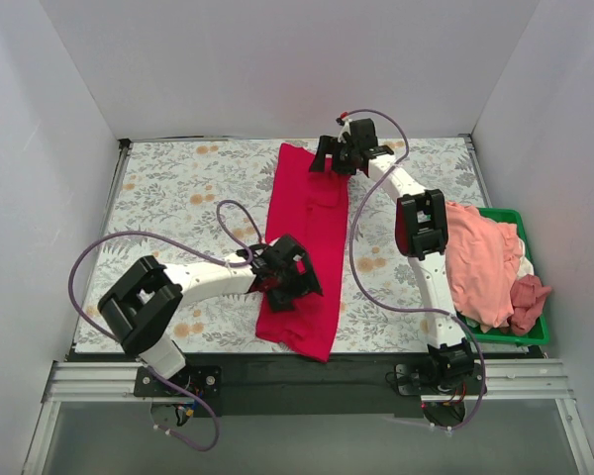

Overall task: Fold and stack the t-shirts
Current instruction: Fold the tshirt

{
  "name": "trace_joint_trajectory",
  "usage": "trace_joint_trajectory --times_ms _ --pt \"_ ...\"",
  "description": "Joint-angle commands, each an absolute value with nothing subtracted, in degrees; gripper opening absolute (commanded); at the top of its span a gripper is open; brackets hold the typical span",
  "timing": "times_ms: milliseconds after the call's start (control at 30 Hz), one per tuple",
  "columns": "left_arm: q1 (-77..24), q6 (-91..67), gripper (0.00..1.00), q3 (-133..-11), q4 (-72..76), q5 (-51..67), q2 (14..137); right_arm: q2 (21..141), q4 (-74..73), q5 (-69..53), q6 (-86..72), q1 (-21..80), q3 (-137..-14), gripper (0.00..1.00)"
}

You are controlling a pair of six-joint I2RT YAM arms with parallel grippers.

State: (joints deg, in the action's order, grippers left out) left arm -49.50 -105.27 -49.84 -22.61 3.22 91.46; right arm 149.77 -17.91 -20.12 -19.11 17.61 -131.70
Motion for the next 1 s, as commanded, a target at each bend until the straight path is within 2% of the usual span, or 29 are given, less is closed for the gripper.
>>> trace_joint_trajectory --times_ms 0,200,400,633,867,900,967 --pt "-53.26 -106.17 0.88 -50.61 -25.14 3.52 97.98 153.90 -19.25 -22.15 -22.85 19.42 -130.25 0.98" --pt "-56.95 -105.21 0.88 -54.75 -26.89 1.15 98.27 151.53 -18.98 -18.82 -22.15 19.42 -131.05 0.98" --pt "-58.62 -103.55 0.88 -56.95 -31.02 -5.61 90.45 142.48 -18.99 -15.73 -19.52 19.42 -131.75 0.98" --pt "-58.71 -104.15 0.91 -56.26 -43.32 -16.24 76.66 123.69 -20.83 -14.17 -11.87 19.34 -123.50 0.98" --pt "-58.45 -111.25 0.93 -45.45 -52.46 -16.00 65.75 99.78 -21.27 -11.17 -13.09 20.30 -93.82 0.98" --pt "-58.36 -111.79 0.93 -44.05 -52.82 -15.47 65.13 94.27 -21.27 -10.47 -13.53 20.82 -84.64 0.98" --pt "-58.27 -112.15 0.90 -39.75 -51.60 -12.59 63.02 88.45 -20.57 -6.52 -15.90 23.63 -75.20 0.98"
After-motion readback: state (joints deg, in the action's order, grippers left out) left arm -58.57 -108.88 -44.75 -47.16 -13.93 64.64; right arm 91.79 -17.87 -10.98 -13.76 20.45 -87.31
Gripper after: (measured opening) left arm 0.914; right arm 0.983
